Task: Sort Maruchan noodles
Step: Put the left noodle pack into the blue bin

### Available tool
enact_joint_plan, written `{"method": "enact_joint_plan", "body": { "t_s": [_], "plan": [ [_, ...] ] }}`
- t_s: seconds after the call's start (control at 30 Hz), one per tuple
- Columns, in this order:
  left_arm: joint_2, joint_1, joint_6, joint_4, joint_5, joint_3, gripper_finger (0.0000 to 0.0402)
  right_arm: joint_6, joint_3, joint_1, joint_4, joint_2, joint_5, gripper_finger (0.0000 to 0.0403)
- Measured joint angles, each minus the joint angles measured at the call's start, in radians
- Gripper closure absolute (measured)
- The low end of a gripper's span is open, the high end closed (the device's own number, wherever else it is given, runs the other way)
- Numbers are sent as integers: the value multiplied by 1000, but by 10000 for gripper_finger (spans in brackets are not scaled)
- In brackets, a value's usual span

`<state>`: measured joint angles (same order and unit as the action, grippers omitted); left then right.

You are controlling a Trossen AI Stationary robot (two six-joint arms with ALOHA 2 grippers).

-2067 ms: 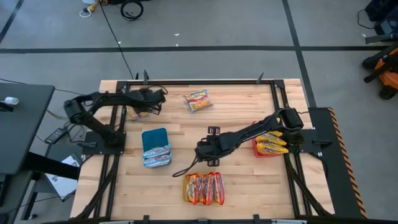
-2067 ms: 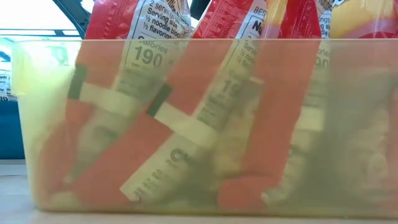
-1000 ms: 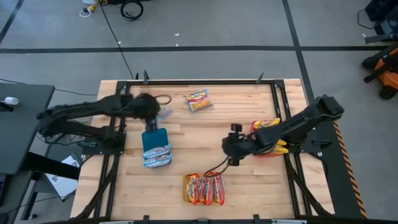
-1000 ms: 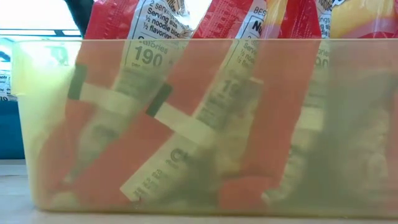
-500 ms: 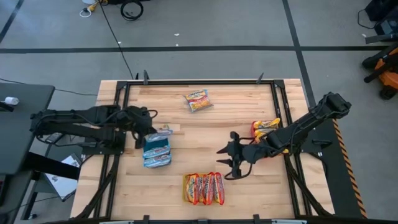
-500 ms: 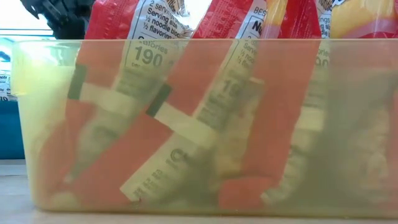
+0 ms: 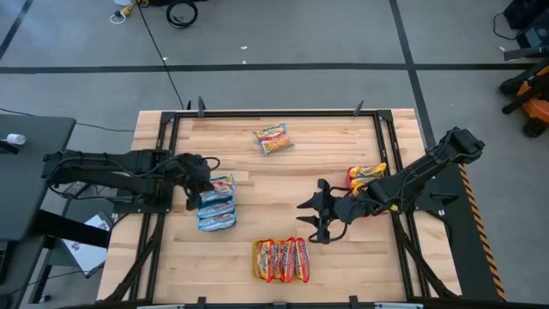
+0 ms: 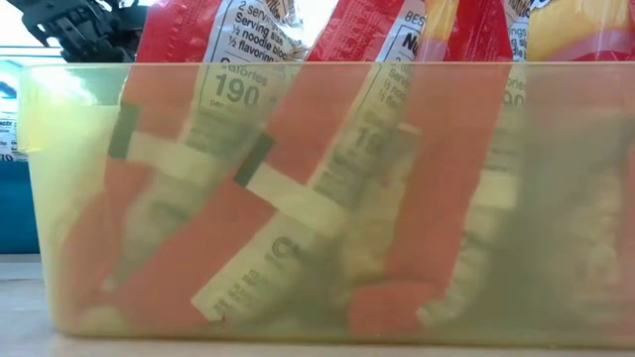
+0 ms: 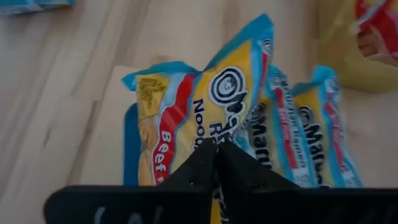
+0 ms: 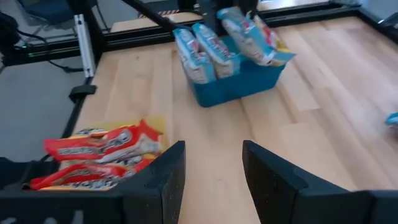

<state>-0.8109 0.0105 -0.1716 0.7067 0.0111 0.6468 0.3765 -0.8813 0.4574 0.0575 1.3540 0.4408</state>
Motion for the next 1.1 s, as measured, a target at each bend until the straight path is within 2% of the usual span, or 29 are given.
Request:
{"method": "enact_joint_plan", "body": {
  "t_s": [0.13, 0.23, 0.33, 0.47, 0.6, 0.83, 0.93, 1.1],
  "plan": [
    [0, -21, 7, -1, 48, 2, 367, -41, 0, -32, -5, 0, 2, 238],
    [0, -62, -10, 52, 75, 44, 376, -64, 0, -57, -6, 0, -5, 238],
    [0, -98, -19, 148, 47, 83, 393, -88, 0, -85, -12, 0, -24, 238],
    [0, -103, -54, 234, -17, 101, 393, -109, 0, -124, -14, 0, -43, 238],
    [0, -102, -131, 274, -93, 100, 375, -124, 0, -149, -20, 0, -48, 238],
    [0, -174, -286, 295, -38, 100, 310, -150, 0, -160, -20, 1, -50, 238],
    [-1, -261, -385, 282, -140, 100, 278, -176, 0, -160, -20, 1, -50, 238],
    [-41, -430, -465, 218, -459, 100, 253, -208, 0, -160, -18, 1, -50, 238]
  ]
}}
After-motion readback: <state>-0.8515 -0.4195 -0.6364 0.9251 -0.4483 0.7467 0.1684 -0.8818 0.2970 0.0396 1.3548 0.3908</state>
